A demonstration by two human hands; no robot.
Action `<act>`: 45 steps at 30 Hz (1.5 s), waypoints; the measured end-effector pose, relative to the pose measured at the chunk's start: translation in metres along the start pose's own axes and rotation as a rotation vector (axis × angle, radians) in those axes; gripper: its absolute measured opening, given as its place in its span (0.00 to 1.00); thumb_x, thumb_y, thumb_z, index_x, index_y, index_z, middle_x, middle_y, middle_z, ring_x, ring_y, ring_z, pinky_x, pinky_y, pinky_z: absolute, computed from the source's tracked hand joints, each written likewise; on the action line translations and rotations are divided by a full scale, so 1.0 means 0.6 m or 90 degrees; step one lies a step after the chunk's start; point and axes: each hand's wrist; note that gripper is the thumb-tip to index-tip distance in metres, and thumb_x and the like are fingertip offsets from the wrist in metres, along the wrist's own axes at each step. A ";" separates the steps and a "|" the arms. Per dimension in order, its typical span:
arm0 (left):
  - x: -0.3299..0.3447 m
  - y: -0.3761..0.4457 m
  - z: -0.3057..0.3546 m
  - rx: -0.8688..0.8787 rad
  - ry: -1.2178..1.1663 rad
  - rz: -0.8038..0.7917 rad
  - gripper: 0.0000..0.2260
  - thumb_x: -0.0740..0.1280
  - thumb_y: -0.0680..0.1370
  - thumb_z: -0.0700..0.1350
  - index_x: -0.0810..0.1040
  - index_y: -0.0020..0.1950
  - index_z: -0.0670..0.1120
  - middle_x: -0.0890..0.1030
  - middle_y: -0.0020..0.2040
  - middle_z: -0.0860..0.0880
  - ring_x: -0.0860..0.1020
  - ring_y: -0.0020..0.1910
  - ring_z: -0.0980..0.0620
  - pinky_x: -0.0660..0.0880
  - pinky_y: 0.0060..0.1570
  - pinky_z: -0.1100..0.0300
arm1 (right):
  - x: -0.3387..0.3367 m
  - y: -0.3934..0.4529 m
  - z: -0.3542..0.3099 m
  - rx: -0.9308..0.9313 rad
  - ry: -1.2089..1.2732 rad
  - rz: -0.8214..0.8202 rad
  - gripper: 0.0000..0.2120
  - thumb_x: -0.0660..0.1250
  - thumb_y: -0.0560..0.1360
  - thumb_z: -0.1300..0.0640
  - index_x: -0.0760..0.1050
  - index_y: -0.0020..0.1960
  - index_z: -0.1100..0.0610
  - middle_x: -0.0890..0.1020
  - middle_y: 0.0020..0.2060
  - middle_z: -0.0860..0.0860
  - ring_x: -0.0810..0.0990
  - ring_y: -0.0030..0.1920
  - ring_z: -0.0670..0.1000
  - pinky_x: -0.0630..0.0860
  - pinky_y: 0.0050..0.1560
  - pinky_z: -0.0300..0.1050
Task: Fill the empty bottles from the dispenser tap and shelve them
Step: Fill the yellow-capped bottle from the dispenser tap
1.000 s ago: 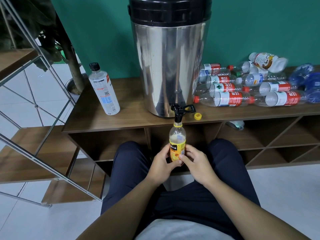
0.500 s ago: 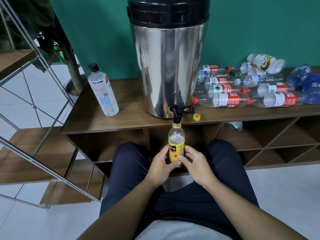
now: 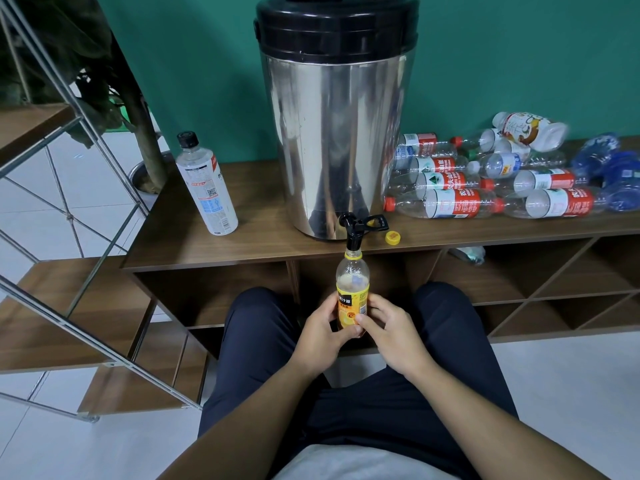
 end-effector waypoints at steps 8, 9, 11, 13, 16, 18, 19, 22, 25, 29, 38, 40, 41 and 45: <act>-0.001 0.000 0.000 0.002 0.007 0.000 0.27 0.78 0.83 0.40 0.76 0.79 0.56 0.85 0.68 0.54 0.82 0.71 0.52 0.81 0.71 0.41 | -0.001 -0.001 0.001 -0.006 0.003 -0.001 0.20 0.71 0.85 0.60 0.79 0.76 0.51 0.89 0.60 0.44 0.86 0.63 0.45 0.85 0.64 0.49; -0.001 0.000 0.000 0.001 0.007 0.000 0.27 0.78 0.83 0.40 0.76 0.79 0.56 0.85 0.68 0.54 0.82 0.71 0.53 0.81 0.71 0.41 | -0.001 -0.001 0.000 -0.007 0.004 -0.002 0.19 0.71 0.85 0.61 0.79 0.75 0.51 0.89 0.60 0.44 0.87 0.63 0.45 0.85 0.63 0.48; -0.001 0.000 0.000 0.003 0.009 0.000 0.27 0.78 0.83 0.40 0.76 0.79 0.56 0.85 0.68 0.54 0.82 0.71 0.52 0.81 0.71 0.42 | 0.000 -0.001 -0.001 -0.009 0.006 -0.003 0.20 0.71 0.85 0.61 0.79 0.75 0.50 0.89 0.60 0.44 0.86 0.63 0.45 0.85 0.63 0.48; -0.001 0.000 0.000 0.004 0.009 0.000 0.27 0.77 0.83 0.40 0.76 0.79 0.55 0.85 0.68 0.54 0.82 0.71 0.52 0.81 0.71 0.42 | 0.000 -0.001 -0.001 -0.009 0.008 -0.004 0.20 0.71 0.85 0.61 0.79 0.76 0.50 0.89 0.60 0.44 0.86 0.63 0.45 0.85 0.64 0.48; -0.002 0.000 0.000 0.004 0.010 0.001 0.27 0.77 0.83 0.39 0.76 0.79 0.55 0.86 0.68 0.54 0.82 0.71 0.52 0.81 0.71 0.42 | 0.000 -0.001 0.001 -0.009 0.007 -0.004 0.20 0.71 0.85 0.60 0.78 0.76 0.50 0.88 0.61 0.44 0.86 0.64 0.45 0.85 0.64 0.49; -0.001 0.000 0.000 0.005 0.008 0.002 0.27 0.77 0.83 0.39 0.76 0.79 0.55 0.86 0.68 0.54 0.83 0.71 0.52 0.82 0.71 0.42 | 0.000 -0.001 0.002 -0.010 0.004 -0.004 0.20 0.71 0.85 0.59 0.78 0.76 0.50 0.88 0.61 0.43 0.86 0.64 0.45 0.85 0.65 0.49; -0.001 0.000 0.000 0.005 0.008 0.002 0.26 0.77 0.83 0.39 0.77 0.79 0.55 0.86 0.68 0.54 0.83 0.71 0.52 0.82 0.70 0.42 | 0.000 -0.001 0.002 -0.010 0.002 -0.005 0.20 0.71 0.85 0.59 0.78 0.76 0.49 0.88 0.62 0.43 0.86 0.65 0.44 0.84 0.65 0.49; -0.001 -0.001 0.001 0.006 0.008 0.002 0.26 0.78 0.83 0.39 0.77 0.78 0.55 0.86 0.67 0.54 0.83 0.70 0.52 0.82 0.71 0.43 | 0.000 0.000 0.002 -0.010 0.000 -0.005 0.20 0.71 0.85 0.59 0.78 0.76 0.49 0.88 0.62 0.43 0.85 0.65 0.44 0.84 0.65 0.50; -0.001 0.000 0.001 0.006 0.012 0.003 0.25 0.78 0.83 0.40 0.77 0.78 0.55 0.86 0.67 0.55 0.82 0.70 0.53 0.82 0.71 0.43 | 0.000 0.000 0.003 -0.009 0.001 -0.005 0.20 0.71 0.85 0.59 0.78 0.76 0.49 0.88 0.62 0.43 0.85 0.65 0.44 0.84 0.65 0.50; -0.001 0.000 0.001 0.005 0.012 0.004 0.25 0.78 0.83 0.40 0.77 0.78 0.56 0.86 0.67 0.55 0.83 0.70 0.53 0.82 0.70 0.42 | 0.000 0.000 0.003 -0.013 0.002 -0.004 0.20 0.71 0.85 0.60 0.79 0.76 0.49 0.88 0.61 0.43 0.86 0.64 0.45 0.85 0.64 0.49; -0.001 0.000 0.000 0.003 0.009 0.002 0.25 0.77 0.83 0.40 0.77 0.77 0.56 0.86 0.67 0.55 0.83 0.70 0.53 0.82 0.70 0.43 | 0.000 0.000 0.003 -0.011 0.011 0.000 0.20 0.71 0.85 0.60 0.78 0.76 0.50 0.88 0.61 0.44 0.86 0.64 0.45 0.85 0.62 0.47; -0.001 0.000 0.001 0.004 0.008 0.003 0.25 0.77 0.83 0.40 0.77 0.77 0.56 0.86 0.67 0.54 0.83 0.70 0.53 0.82 0.70 0.43 | 0.000 0.001 0.004 -0.009 0.013 0.001 0.21 0.71 0.85 0.61 0.78 0.76 0.50 0.89 0.61 0.44 0.86 0.64 0.46 0.85 0.62 0.47; -0.001 0.000 0.001 0.003 0.007 0.003 0.25 0.77 0.83 0.40 0.77 0.77 0.55 0.86 0.67 0.54 0.83 0.70 0.52 0.82 0.70 0.42 | 0.000 0.001 0.005 -0.009 0.012 0.001 0.21 0.72 0.85 0.60 0.78 0.76 0.50 0.88 0.61 0.44 0.86 0.64 0.46 0.85 0.62 0.47; 0.000 0.000 0.001 0.002 0.009 0.002 0.25 0.77 0.83 0.40 0.77 0.78 0.55 0.85 0.67 0.54 0.83 0.70 0.52 0.82 0.70 0.43 | 0.000 0.001 0.006 -0.010 0.008 -0.005 0.21 0.72 0.85 0.59 0.78 0.77 0.50 0.88 0.61 0.44 0.86 0.64 0.45 0.85 0.63 0.48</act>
Point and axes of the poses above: each hand's wrist, its own y-axis towards the middle knuckle, its own x-axis out of the palm, z = x × y
